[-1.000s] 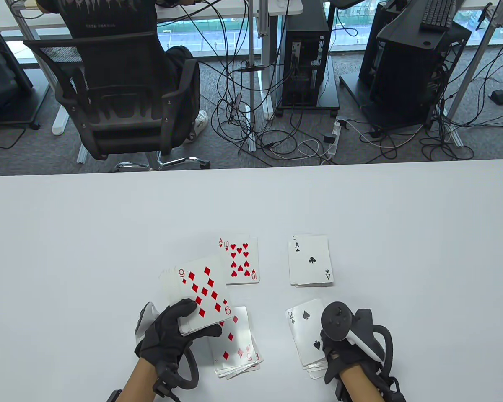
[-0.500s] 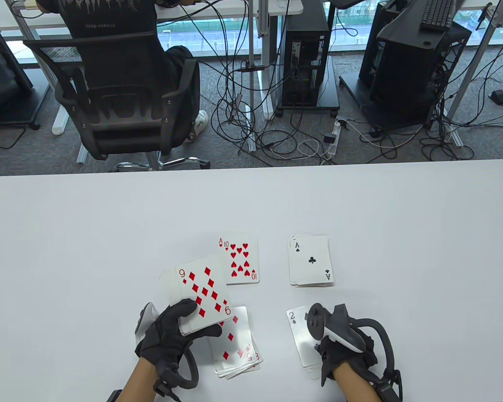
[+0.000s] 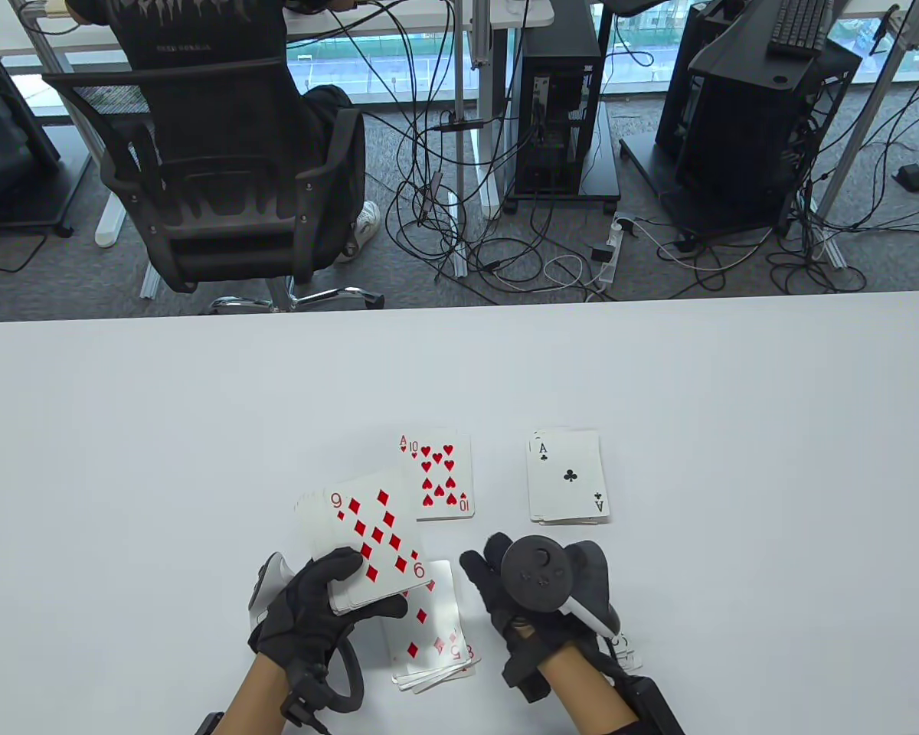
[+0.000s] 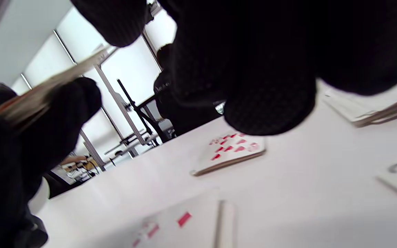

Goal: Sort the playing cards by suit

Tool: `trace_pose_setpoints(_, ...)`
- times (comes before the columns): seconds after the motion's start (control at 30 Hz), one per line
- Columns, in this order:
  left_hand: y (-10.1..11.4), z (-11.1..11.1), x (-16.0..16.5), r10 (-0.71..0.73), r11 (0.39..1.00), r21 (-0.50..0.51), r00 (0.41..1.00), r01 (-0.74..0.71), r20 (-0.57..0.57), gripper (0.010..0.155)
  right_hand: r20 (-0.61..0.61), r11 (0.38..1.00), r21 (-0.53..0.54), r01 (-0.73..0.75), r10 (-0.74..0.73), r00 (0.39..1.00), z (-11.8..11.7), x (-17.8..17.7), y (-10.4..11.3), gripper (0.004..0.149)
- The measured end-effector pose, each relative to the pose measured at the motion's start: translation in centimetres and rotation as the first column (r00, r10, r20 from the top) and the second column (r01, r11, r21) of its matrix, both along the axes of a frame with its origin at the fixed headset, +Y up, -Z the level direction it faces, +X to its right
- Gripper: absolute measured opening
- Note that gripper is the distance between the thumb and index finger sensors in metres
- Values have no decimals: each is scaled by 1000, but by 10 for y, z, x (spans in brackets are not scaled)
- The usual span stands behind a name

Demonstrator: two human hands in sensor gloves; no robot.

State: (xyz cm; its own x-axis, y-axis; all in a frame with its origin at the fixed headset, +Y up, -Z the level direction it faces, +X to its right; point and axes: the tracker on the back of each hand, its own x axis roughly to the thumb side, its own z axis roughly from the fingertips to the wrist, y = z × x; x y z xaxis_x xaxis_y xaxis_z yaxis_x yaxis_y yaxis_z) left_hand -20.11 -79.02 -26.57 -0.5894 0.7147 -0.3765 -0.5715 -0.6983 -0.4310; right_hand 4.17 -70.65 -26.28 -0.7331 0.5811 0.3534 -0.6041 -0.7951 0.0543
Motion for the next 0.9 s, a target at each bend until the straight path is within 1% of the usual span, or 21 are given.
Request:
trace_pose_setpoints(0.1,0,0,0,-2,1000,0,1000,2,5,54,-34,991,50,121,-120,992,4,-13,-2,57)
trace_pose_setpoints(0.17,0,0,1,-10,1000,7,1000,10,13,54,-41,978,73,196,-194,980,7,-18,-5,62)
trace_pose_setpoints(0.2,0,0,1,-14,1000,9,1000,14,15,54,-41,975,80,208,-206,978,8,-19,-6,64)
trace_pose_setpoints(0.3,-1,1,4,-38,999,20,999,37,34,54,-42,979,107,174,-170,985,12,-21,-9,73)
trace_pose_setpoints(0.4,-1,2,8,-48,999,27,997,46,56,54,-29,978,144,153,-150,988,16,-19,-11,76)
trace_pose_setpoints(0.6,-2,4,16,-65,997,38,993,62,96,54,-31,975,132,180,-177,984,21,-19,-14,80)
trace_pose_setpoints(0.73,-3,5,19,-70,997,39,991,66,112,54,-18,973,166,163,-162,987,24,-19,-15,74)
trace_pose_setpoints(0.83,-4,5,19,-75,997,43,990,70,121,53,8,959,189,211,-217,976,25,-16,-15,63)
trace_pose_setpoints(0.9,-4,6,20,-70,997,42,990,66,124,54,13,954,205,220,-227,974,25,-14,-14,55)
